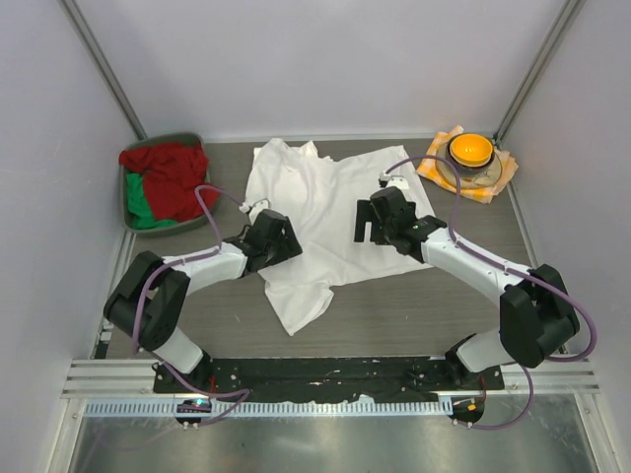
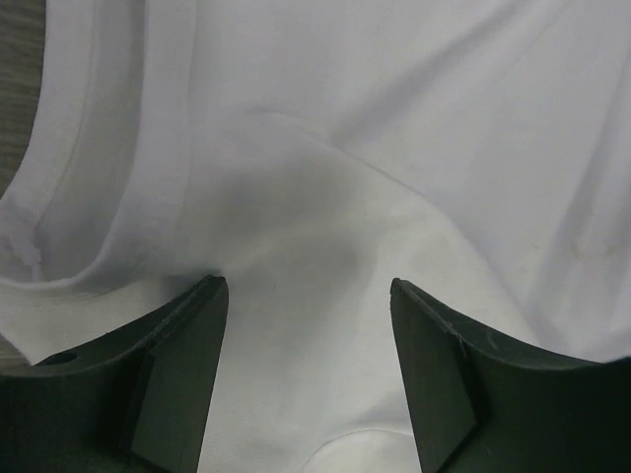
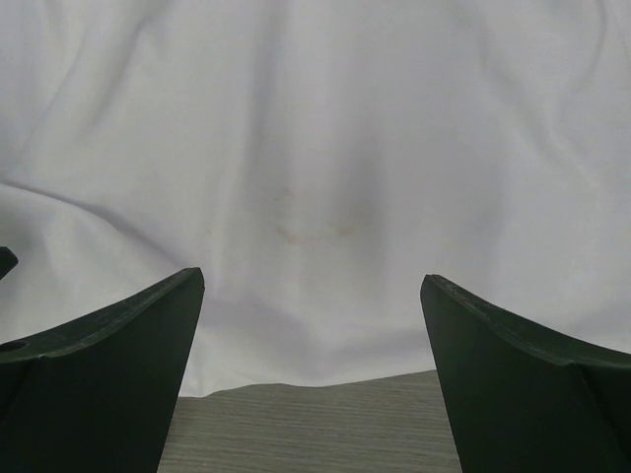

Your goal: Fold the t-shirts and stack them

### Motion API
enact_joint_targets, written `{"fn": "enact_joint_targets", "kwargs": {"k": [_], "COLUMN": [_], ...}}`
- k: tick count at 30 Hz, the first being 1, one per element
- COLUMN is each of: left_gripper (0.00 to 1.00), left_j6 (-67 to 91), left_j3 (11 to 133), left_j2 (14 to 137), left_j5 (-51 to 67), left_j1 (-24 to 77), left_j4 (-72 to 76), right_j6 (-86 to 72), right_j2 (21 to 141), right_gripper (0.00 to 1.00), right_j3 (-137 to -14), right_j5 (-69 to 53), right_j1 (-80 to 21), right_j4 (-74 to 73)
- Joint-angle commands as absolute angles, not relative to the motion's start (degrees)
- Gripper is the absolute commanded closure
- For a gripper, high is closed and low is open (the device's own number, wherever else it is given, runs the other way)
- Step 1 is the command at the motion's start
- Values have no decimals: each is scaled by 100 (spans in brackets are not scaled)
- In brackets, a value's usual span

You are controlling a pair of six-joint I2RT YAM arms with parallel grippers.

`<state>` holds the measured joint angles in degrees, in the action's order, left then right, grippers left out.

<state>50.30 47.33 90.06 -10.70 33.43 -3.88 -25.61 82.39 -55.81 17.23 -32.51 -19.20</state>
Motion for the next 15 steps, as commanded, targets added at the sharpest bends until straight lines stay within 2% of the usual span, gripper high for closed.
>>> {"fn": "enact_joint_targets", "kwargs": {"k": [1, 5, 9, 15], "left_gripper": [30, 31, 31, 32], "left_j6": [5246, 5606, 5844, 6257], "left_j3": [4211, 3464, 2963, 2268], "left_j2": [9053, 8842, 8526, 7332], "left_j5": [-1054, -1204, -1204, -1476], "left_j1": [3322, 3279, 3208, 3199], "left_j4": [-61, -35, -35, -604], "right_j6": [-2549, -2654, -2918, -3331], "right_j2": [8016, 8086, 8165, 8323], "right_gripper": [2, 2, 1, 1], "right_j3": [-5572, -5599, -5511, -5142], "right_j5": [1828, 2083, 1663, 1090], "right_j1": [-3261, -3156, -2726, -1970], "right_j4": [-1801, -1942, -1890, -1679]}}
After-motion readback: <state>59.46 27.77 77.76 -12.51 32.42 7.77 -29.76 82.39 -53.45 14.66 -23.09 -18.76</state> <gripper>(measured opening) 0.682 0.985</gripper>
